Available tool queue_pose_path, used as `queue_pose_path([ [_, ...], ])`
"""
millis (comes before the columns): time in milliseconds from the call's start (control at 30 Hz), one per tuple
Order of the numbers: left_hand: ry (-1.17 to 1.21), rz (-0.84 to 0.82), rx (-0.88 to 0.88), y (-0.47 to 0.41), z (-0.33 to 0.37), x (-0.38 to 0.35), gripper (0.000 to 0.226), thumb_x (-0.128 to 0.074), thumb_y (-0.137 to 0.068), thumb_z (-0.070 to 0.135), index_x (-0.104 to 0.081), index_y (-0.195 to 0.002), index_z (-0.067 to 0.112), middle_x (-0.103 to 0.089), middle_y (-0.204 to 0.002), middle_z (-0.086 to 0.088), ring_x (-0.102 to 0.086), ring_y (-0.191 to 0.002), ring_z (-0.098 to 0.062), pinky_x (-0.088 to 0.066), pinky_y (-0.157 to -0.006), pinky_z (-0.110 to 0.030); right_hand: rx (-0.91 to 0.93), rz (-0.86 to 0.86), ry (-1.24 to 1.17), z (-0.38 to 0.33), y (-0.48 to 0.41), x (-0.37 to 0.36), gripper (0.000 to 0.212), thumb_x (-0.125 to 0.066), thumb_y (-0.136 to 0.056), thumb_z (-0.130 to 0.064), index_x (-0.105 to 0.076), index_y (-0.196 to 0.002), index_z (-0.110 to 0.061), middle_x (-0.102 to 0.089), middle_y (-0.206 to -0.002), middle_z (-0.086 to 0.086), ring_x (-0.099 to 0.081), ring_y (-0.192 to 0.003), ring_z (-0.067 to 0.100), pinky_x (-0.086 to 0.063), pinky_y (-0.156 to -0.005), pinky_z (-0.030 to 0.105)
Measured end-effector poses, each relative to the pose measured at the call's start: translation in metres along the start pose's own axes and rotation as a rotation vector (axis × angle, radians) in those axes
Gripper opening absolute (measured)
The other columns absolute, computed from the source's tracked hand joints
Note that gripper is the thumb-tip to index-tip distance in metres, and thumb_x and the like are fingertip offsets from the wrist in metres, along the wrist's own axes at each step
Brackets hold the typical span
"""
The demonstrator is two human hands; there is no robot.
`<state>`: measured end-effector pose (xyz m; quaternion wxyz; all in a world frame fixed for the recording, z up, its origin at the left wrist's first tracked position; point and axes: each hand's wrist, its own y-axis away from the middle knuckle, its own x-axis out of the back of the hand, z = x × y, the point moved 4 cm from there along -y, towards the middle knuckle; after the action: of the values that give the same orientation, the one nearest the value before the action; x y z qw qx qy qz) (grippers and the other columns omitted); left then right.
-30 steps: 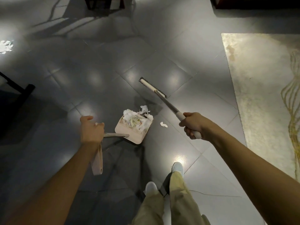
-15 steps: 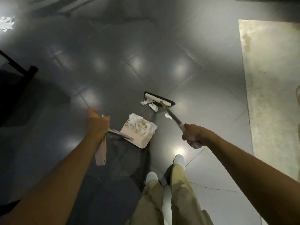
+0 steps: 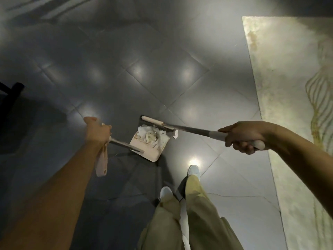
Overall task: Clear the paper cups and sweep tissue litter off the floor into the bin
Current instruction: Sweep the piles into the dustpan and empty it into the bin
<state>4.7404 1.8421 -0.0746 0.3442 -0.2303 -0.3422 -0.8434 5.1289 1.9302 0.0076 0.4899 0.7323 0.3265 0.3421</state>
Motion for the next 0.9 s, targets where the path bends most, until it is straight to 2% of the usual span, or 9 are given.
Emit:
queue_pose_path([
  [67,-0.015,-0.015,-0.007,0.002,-0.002,0.002,0.041,-0.054,-0.084,0.001,-0.028,-0.108,0.022,-0.050,-0.100,-0.012,-0.053,-0.078,-0.025,-0.048,-0.076,-0.039,0.010,0.025,-0.053,0.005,0.006,0.001,0.030,-0.048,-0.092,-0.002,-0.048,-0.119,-0.018,-0.040,-0.045,0.002,-0.034,-0.032,0.008,-0.029,-0.032,0.014],
  [133,-0.034,-0.025,-0.035,0.005,-0.002,0.002,0.043,-0.055,-0.084,0.000,-0.035,-0.116,0.020,-0.048,-0.098,-0.010,-0.052,-0.074,-0.022,-0.045,-0.075,-0.037,-0.008,0.044,-0.114,0.009,0.007,0.003,0.029,-0.047,-0.093,-0.002,-0.048,-0.116,-0.019,-0.040,-0.044,0.003,-0.034,-0.031,0.008,-0.029,-0.032,0.013],
  [333,-0.075,-0.079,-0.026,0.003,-0.010,0.003,0.056,-0.057,-0.084,-0.008,-0.031,-0.131,0.006,-0.051,-0.095,-0.021,-0.048,-0.057,-0.015,-0.039,-0.033,-0.013,-0.036,0.111,-0.192,0.015,-0.004,-0.015,0.017,-0.046,-0.093,-0.001,-0.050,-0.109,-0.005,-0.039,-0.042,0.002,-0.035,-0.033,0.009,-0.030,-0.033,0.013],
  [400,-0.076,-0.071,-0.038,0.003,-0.011,0.001,0.054,-0.058,-0.085,-0.006,-0.031,-0.131,0.006,-0.053,-0.099,-0.022,-0.048,-0.058,-0.014,-0.040,-0.036,-0.014,-0.019,0.114,-0.221,0.014,-0.013,-0.036,0.007,-0.044,-0.093,0.000,-0.050,-0.093,-0.002,-0.040,-0.046,0.003,-0.035,-0.030,0.009,-0.030,-0.034,0.013],
  [533,-0.091,-0.049,-0.052,0.002,-0.005,-0.004,0.052,-0.057,-0.083,-0.005,-0.032,-0.128,0.005,-0.050,-0.093,-0.017,-0.046,-0.058,-0.014,-0.040,-0.041,-0.017,0.002,0.038,-0.300,0.004,-0.036,-0.089,0.026,-0.044,-0.092,0.002,-0.043,-0.069,-0.009,-0.043,-0.062,0.005,-0.043,-0.029,0.006,-0.036,-0.035,0.014],
  [600,-0.058,-0.064,-0.040,-0.001,-0.005,-0.007,0.052,-0.057,-0.083,-0.003,-0.031,-0.126,0.008,-0.055,-0.094,-0.020,-0.053,-0.063,-0.020,-0.042,-0.048,-0.025,0.008,0.020,-0.230,-0.002,-0.043,-0.113,0.021,-0.044,-0.090,0.002,-0.047,-0.071,-0.007,-0.049,-0.066,0.009,-0.050,-0.041,0.012,-0.042,-0.045,0.022],
  [700,-0.029,-0.091,-0.035,-0.003,-0.003,-0.014,0.050,-0.057,-0.084,-0.001,-0.029,-0.125,0.011,-0.056,-0.096,-0.020,-0.056,-0.070,-0.022,-0.043,-0.053,-0.027,0.013,-0.053,-0.212,-0.010,-0.044,-0.136,0.021,-0.045,-0.092,-0.001,-0.045,-0.073,-0.011,-0.048,-0.066,0.005,-0.046,-0.049,0.011,-0.040,-0.038,0.019],
  [800,-0.021,-0.085,-0.062,-0.004,0.000,-0.013,0.050,-0.055,-0.085,-0.002,-0.030,-0.126,0.009,-0.054,-0.087,-0.015,-0.052,-0.062,-0.017,-0.041,-0.050,-0.026,0.039,-0.111,-0.158,-0.019,-0.036,-0.143,0.024,-0.044,-0.093,-0.004,-0.041,-0.072,-0.015,-0.044,-0.065,0.000,-0.041,-0.049,0.008,-0.036,-0.033,0.013],
  [900,0.000,-0.046,-0.057,-0.008,-0.005,-0.004,0.050,-0.058,-0.084,-0.002,-0.032,-0.124,0.010,-0.054,-0.096,-0.018,-0.054,-0.062,-0.017,-0.041,-0.051,-0.027,0.005,-0.132,-0.158,-0.022,-0.025,-0.136,0.013,-0.042,-0.094,-0.003,-0.045,-0.085,-0.012,-0.046,-0.049,0.000,-0.042,-0.036,0.006,-0.033,-0.032,0.012],
])
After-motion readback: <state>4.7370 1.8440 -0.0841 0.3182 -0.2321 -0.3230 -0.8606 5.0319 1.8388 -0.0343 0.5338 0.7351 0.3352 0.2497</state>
